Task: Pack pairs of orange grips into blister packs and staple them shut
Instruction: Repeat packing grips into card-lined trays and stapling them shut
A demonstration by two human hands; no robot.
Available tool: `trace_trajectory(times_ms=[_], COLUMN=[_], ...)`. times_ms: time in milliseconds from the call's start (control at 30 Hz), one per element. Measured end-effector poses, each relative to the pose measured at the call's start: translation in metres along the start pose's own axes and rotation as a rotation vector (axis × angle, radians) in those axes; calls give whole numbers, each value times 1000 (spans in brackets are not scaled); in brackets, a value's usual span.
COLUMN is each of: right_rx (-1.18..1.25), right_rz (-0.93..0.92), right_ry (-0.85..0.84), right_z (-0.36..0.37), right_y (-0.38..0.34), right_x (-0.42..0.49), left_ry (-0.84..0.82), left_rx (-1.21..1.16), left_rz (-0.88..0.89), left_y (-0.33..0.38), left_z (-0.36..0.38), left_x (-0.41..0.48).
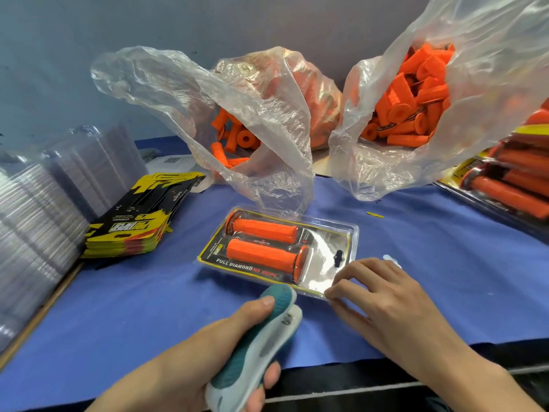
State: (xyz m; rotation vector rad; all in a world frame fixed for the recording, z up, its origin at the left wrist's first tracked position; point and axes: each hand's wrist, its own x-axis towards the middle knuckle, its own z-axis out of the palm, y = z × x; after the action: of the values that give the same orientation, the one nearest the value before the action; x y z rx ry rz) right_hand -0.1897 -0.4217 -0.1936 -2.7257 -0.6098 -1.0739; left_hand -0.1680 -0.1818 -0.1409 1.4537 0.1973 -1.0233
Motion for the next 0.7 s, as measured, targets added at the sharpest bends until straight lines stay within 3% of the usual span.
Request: trace_trajectory(times_ms=[300,467,700], right_rx=[-28,-27,-3], right_rz=[-17,-33,-38], right_ry=[2,-14,-14], right_z=[-4,-4,-3], right_y=[-3,-3,-1], right_x=[1,1,-1], left_ry=[-89,-127,-89], left_rx=[-18,79,108], left_rz=[123,29,118], left_y=[16,15,16], left_z=[20,18,29], left_x=[26,30,29])
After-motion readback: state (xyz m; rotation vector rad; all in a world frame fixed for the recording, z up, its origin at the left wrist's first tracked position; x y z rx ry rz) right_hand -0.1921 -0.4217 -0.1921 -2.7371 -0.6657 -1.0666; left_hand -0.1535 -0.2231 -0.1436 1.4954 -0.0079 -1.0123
